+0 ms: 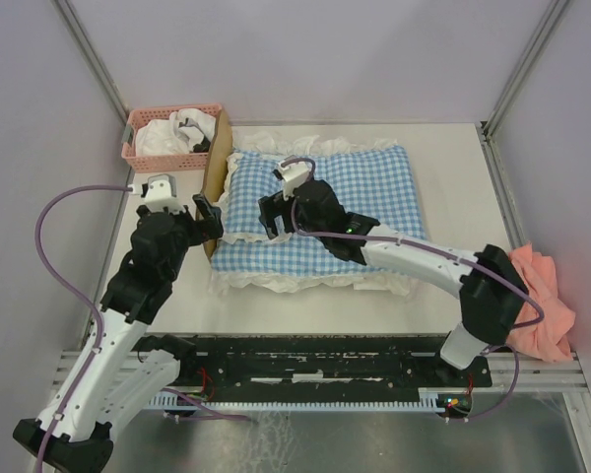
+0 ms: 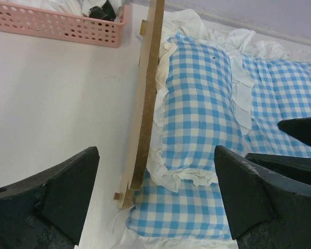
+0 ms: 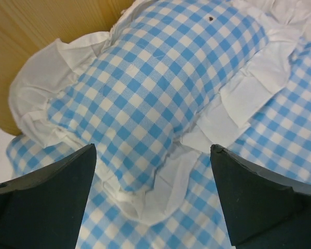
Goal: Set up the pet bed
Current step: Adjust the pillow on the mattress, then reset both arms
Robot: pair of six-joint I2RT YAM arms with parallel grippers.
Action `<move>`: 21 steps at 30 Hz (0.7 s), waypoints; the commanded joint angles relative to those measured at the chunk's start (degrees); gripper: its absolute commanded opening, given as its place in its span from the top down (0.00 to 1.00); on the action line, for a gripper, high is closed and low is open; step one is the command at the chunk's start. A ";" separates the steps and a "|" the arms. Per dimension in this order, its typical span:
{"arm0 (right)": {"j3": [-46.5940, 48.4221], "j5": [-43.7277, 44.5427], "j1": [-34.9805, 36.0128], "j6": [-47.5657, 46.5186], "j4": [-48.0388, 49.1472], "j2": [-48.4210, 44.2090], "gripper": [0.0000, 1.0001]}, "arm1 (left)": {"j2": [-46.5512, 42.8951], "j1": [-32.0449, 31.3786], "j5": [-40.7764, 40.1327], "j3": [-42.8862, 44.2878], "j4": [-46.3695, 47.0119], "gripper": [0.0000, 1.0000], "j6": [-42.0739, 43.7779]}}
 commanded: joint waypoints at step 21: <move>-15.60 19.80 0.07 18.32 -33.27 -48.22 0.01 | -8.52 0.03 18.02 4.13 -9.77 0.01 -1.54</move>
